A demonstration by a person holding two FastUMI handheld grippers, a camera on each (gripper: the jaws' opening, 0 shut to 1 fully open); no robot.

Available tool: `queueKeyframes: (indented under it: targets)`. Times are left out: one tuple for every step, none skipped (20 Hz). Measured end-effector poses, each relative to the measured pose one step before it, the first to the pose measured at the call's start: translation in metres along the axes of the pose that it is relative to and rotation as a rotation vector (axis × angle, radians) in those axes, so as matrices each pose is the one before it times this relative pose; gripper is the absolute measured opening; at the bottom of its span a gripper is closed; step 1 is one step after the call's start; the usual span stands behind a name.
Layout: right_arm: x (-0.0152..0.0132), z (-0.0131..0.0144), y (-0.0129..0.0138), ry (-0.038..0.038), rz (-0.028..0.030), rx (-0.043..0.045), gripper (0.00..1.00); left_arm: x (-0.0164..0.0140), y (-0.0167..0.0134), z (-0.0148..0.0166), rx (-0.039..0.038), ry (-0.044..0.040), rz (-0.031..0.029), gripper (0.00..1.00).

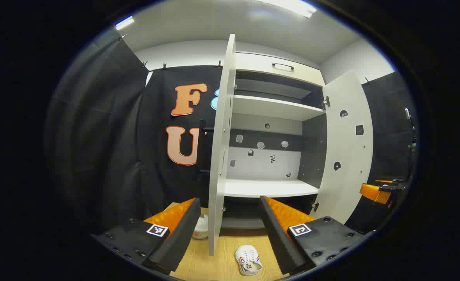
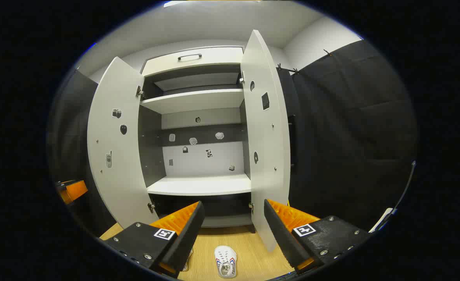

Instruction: Grab one shoe with the right hand and put it into the shoe cabinet, grab the other shoe with the left hand and put it into the shoe cabinet; then close the right door with the right hand and the left door with the left hand.

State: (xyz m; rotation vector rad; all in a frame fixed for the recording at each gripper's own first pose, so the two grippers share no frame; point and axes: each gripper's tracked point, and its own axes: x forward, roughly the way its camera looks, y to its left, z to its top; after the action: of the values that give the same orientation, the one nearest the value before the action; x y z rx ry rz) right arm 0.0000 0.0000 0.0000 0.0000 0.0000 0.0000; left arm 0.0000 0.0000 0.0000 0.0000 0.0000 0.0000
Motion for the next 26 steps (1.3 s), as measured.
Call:
queueKeyframes:
  targets:
    - [-0.00012, 0.00132, -0.00075, -0.0016, -0.00187, 0.00149, 0.94, 0.001, -0.00037, 0.0024, -0.00153, -0.00344, 0.00036, 0.99]
    - [-0.00055, 0.00109, -0.00111, -0.00113, -0.0018, 0.00257, 0.94, -0.00041, -0.00014, 0.00189, -0.00096, -0.00359, -0.00031, 0.99]
    - [-0.00114, 0.00059, -0.00071, -0.00086, -0.00069, 0.00245, 0.94, -0.00068, -0.00041, 0.00135, 0.00141, -0.00365, -0.00056, 0.99]
    - [0.0001, 0.0006, -0.00185, -0.00037, -0.00388, 0.00049, 0.94, -0.00031, 0.00088, 0.00254, 0.00493, -0.0039, 0.00012, 0.99]
    - [0.00038, 0.00031, -0.00131, 0.00038, -0.00434, -0.00173, 0.94, 0.00031, -0.00014, 0.00134, 0.0066, -0.00385, 0.0005, 0.99]
    - [0.00004, -0.00054, -0.00056, 0.00215, -0.00457, -0.00245, 0.94, 0.00092, 0.00046, 0.00055, 0.00631, -0.0017, 0.00096, 0.99]
    - [0.00018, -0.00083, -0.00036, 0.00213, -0.0013, -0.00211, 0.94, 0.00052, 0.00036, 0.00031, 0.00447, -0.00121, 0.00064, 0.96]
    - [-0.00044, -0.00058, 0.0002, 0.00139, -0.00019, -0.00239, 0.94, 0.00072, 0.00012, -0.00012, 0.00275, -0.00067, 0.00159, 0.99]
    - [0.00071, 0.00009, 0.00095, 0.00018, -0.00006, -0.00284, 0.94, 0.00017, -0.00008, 0.00033, 0.00126, -0.00002, -0.00039, 0.99]
    - [0.00017, -0.00019, 0.00021, -0.00129, 0.00115, -0.00351, 0.94, 0.0004, 0.00016, -0.00029, 0.00006, 0.00044, -0.00096, 0.98]
    - [0.00002, 0.00058, 0.00101, -0.00467, 0.00016, -0.00242, 0.94, -0.0009, -0.00001, -0.00045, -0.00005, -0.00049, -0.00027, 0.98]
    - [0.00081, 0.00091, 0.00072, -0.00232, -0.00017, -0.00191, 0.94, 0.00099, 0.00003, -0.00014, -0.00026, -0.00263, -0.00206, 0.97]
    - [0.00073, 0.00076, 0.00063, -0.00107, 0.00086, -0.00037, 0.94, 0.00034, 0.00016, -0.0003, 0.00007, 0.00112, 0.0, 0.97]
    - [0.00001, 0.00066, 0.00055, -0.0021, 0.00087, 0.00028, 0.94, 0.00042, 0.00069, -0.00028, 0.00022, 0.00173, 0.00027, 0.97]
    - [0.00055, 0.0012, 0.00057, -0.00374, 0.00047, -0.00075, 0.94, 0.00041, 0.00009, -0.0007, -0.00096, 0.00138, 0.00067, 0.97]
    - [-0.00008, 0.00067, 0.00007, -0.00295, -0.00087, -0.00244, 0.94, 0.00093, 0.00024, 0.00011, -0.00229, -0.00032, 0.00013, 0.99]
    - [0.00062, 0.0, 0.00001, -0.00007, -0.00225, -0.00329, 0.94, 0.00153, 0.00101, -0.00127, -0.00238, 0.00057, -0.0006, 0.97]
    - [0.00079, -0.00099, -0.00025, 0.0021, -0.00269, -0.00632, 0.94, 0.00061, 0.00066, -0.00087, -0.00163, 0.00298, 0.00107, 0.99]
    - [0.00024, -0.00006, -0.00013, -0.00087, -0.00206, -0.00683, 0.94, 0.00058, -0.0003, -0.00151, -0.00107, 0.00358, 0.00039, 0.99]
    - [0.00003, 0.00025, 0.00088, -0.00193, -0.00156, -0.00696, 0.94, 0.00086, 0.00091, -0.00167, -0.00056, 0.00388, 0.0009, 0.97]
    - [0.00093, -0.00019, 0.0009, -0.00201, -0.00002, -0.00559, 0.94, 0.00022, 0.00092, -0.00119, 0.00046, 0.00241, 0.00088, 0.94]
    - [0.00125, 0.00011, 0.00064, -0.00184, 0.00192, -0.00274, 0.94, 0.00057, 0.00064, -0.00068, 0.00072, 0.00076, 0.00092, 0.99]
    - [0.00123, -0.00177, 0.00189, 0.0006, 0.003, -0.00248, 0.94, 0.00128, -0.00006, -0.00035, -0.00107, 0.00027, 0.0008, 0.97]
    - [0.00134, -0.00378, 0.00082, 0.00464, 0.00102, -0.00255, 0.94, 0.00017, 0.00005, -0.00015, -0.00267, -0.00029, 0.00082, 0.97]
    - [0.00165, -0.00519, 0.00131, 0.00748, 0.00072, -0.00184, 0.94, 0.00082, 0.00111, 0.00002, -0.00215, 0.00028, 0.00057, 0.99]
    - [0.00272, -0.00682, 0.00144, 0.00891, 0.00104, -0.00168, 0.94, -0.00071, 0.00044, 0.00001, -0.00092, 0.00018, 0.0019, 0.99]
